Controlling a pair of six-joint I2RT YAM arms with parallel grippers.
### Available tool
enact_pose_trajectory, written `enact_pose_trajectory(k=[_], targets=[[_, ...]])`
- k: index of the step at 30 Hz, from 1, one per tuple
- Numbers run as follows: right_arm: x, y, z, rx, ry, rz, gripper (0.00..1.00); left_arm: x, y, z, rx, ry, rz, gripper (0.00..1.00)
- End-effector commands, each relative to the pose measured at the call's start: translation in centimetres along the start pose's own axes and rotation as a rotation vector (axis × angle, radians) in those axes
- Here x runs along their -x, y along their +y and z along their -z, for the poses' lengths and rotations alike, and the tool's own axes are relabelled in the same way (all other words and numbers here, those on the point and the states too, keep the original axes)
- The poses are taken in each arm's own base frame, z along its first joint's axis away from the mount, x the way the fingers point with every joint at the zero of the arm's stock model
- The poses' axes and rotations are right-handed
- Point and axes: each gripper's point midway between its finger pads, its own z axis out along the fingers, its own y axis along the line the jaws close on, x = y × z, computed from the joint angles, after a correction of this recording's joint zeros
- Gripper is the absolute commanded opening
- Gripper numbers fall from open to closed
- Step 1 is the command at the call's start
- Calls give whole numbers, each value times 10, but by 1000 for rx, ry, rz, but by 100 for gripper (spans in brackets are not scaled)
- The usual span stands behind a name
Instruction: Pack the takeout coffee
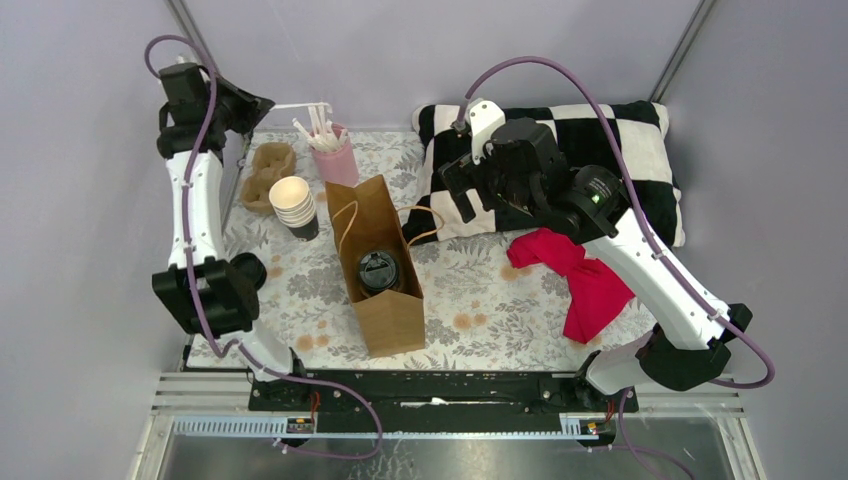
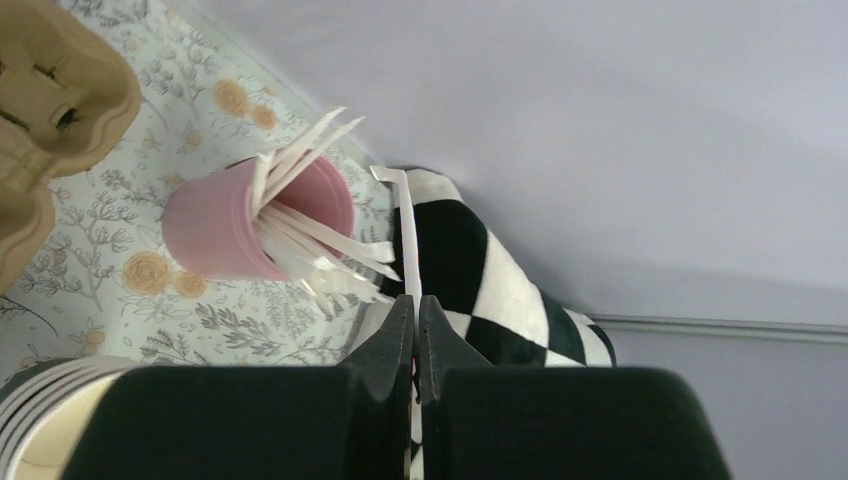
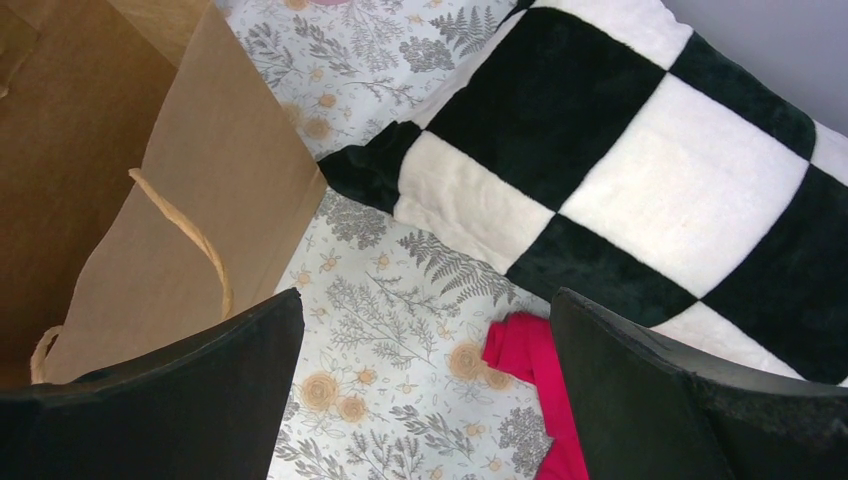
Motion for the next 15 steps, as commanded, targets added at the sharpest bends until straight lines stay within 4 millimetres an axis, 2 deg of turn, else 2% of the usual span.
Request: enact_pose_trajectory(k=[1, 4, 6, 8, 12, 15], targets=[[17, 2, -1, 19, -64, -19, 100, 22, -75, 79, -161, -105, -111, 0], [20, 4, -2, 28, -85, -47, 100, 12, -88, 116, -182, -99, -190, 0], [21, 5, -3, 27, -91, -55, 100, -4, -94, 141, -202, -67, -221, 0], [21, 2, -5, 6, -88, -64, 100, -24, -99, 166, -239, -16, -243, 0], [23, -2, -7, -17, -90, -72, 100, -71, -122, 221, -406, 135, -292, 0], [23, -2, -7, -23, -91, -79, 100, -93, -134, 263, -465, 198, -368, 0]])
